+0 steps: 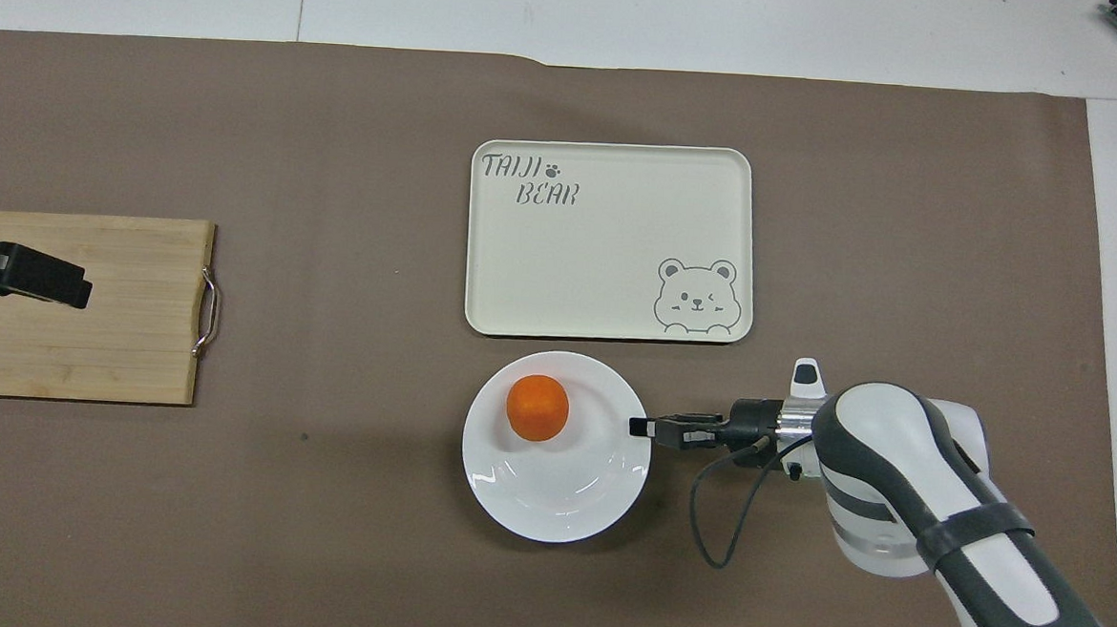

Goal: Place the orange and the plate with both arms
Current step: 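Move the plate with the orange onto the bear tray with the right gripper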

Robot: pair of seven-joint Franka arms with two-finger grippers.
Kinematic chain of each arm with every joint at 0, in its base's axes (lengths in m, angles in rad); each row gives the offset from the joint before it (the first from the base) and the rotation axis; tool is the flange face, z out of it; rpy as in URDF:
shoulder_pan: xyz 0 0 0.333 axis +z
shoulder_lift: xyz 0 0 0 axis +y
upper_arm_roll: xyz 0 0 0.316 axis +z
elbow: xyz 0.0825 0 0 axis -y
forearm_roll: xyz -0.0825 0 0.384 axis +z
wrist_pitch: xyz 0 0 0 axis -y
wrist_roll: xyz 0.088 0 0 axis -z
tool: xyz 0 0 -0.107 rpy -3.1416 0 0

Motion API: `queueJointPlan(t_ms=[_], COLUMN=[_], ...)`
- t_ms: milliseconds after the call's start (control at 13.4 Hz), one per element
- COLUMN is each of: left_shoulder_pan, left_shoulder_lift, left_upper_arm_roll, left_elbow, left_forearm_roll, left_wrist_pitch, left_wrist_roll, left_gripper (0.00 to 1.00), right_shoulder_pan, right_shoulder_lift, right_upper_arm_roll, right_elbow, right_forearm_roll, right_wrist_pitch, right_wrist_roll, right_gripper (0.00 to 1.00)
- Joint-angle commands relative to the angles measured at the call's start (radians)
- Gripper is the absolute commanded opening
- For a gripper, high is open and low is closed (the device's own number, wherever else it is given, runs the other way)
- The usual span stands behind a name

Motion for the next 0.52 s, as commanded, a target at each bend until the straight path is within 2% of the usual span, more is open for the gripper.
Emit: queueJointPlan(t_ms=[0,223,446], left_shoulder_pan=[-0.007,-0.007,-0.007], left_shoulder_lift=[-0.028,-0.028,-0.028], left_upper_arm_roll=[0.005,0.005,0.005], left_elbow=[-0.038,-0.036,-0.038], left_forearm_roll=[-0.007,-0.007,-0.007], left_wrist_pitch=[0.026,0.026,0.026], left_wrist_roll=[0.0,0.002,0.0], left_gripper=[1.0,1.0,1.0], right_shoulder_pan=[-0.032,-0.07,-0.095], right_shoulder_lift=[0.005,0.048,0.124], right_upper_arm_roll=[0.001,0.001,-0.004], right_elbow=[0.067,0.152,0.28], right_forearm_roll=[0.035,0.035,0.005], right_wrist_pitch=[-0.054,-0.055,-0.048], right_wrist_roll=[0.041,0.083,0.186], right_gripper=[0.0,0.0,0.0])
